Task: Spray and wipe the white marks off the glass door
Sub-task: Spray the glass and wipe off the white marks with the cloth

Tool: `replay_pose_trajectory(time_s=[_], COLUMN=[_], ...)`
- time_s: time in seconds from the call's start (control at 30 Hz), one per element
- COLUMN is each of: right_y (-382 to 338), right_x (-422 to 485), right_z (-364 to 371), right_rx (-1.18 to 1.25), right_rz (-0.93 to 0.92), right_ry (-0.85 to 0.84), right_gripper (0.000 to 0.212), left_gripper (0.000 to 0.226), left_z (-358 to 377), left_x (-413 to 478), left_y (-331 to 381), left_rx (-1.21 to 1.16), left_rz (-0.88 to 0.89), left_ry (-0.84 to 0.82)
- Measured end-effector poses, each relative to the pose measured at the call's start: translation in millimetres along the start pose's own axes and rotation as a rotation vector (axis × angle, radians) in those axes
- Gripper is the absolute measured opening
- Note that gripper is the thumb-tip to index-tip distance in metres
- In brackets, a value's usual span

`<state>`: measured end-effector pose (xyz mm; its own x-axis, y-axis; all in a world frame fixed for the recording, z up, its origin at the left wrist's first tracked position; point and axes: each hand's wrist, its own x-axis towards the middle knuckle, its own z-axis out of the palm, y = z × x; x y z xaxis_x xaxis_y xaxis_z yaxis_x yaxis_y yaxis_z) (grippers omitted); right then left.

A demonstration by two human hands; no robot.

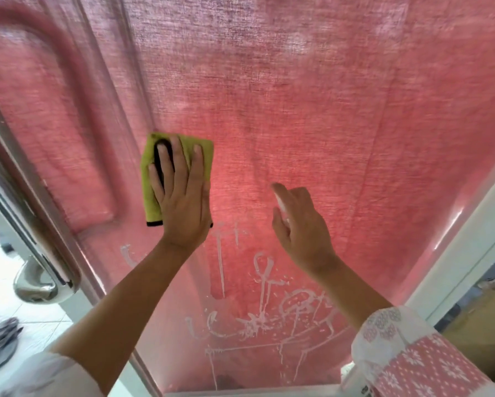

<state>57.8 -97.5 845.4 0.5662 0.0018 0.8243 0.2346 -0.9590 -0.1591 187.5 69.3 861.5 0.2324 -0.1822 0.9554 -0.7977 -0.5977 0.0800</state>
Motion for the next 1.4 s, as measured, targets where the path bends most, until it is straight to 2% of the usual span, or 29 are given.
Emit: replay_pose_trajectory(time_s=[0.1,0.17,0.23,0.37,0.47,0.57,0.7,0.77,0.83,1.03,1.17,1.23,1.4], right_y=[10,15,22,36,45,50,52,53,54,57,57,54,40], right_x=[7,10,10,1,-7,-10,-8,-8,-10,-13,-12,-11,-2], right_z=[-9,-14,-18,-23,-27,-30,-29,-28,-27,-24,-23,-23,-17], right_rx=[-0.019,-0.041,-0.071,-0.102,-0.123,-0.121,-0.101,-0.096,-0.091,-0.099,-0.097,-0.075,-0.034], right_rz=[-0.006,-0.026,-0.039,-0.027,-0.043,-0.044,-0.053,-0.056,-0.056,-0.083,-0.097,-0.109,-0.163], right_ry=[0.055,0.082,0.096,0.094,0.083,0.074,0.064,0.063,0.068,0.08,0.102,0.106,0.074], right_gripper=[0.045,0.047,0.047,0.049,0.048,0.047,0.045,0.047,0.048,0.052,0.049,0.047,0.05], left_gripper=[0.051,0.051,0.056,0.083,0.082,0.078,0.059,0.054,0.057,0.082,0.082,0.079,0.064], left_z=[6,15,26,39,34,24,24,32,43,53,45,41,32], left_x=[31,26,-2,-77,-83,-54,2,8,-6,-112,-120,-107,-54], left_y=[24,28,25,9,-2,6,46,60,60,23,10,10,21], left_rx=[-0.007,0.054,0.113,0.238,0.291,0.237,0.137,0.141,0.162,0.305,0.306,0.278,0.167], left_rz=[-0.123,-0.096,0.059,0.563,0.666,0.602,0.163,0.074,0.115,0.577,0.632,0.589,0.163], left_ry=[0.114,0.125,0.055,-0.226,-0.299,-0.27,-0.083,0.001,0.011,-0.22,-0.266,-0.271,-0.104])
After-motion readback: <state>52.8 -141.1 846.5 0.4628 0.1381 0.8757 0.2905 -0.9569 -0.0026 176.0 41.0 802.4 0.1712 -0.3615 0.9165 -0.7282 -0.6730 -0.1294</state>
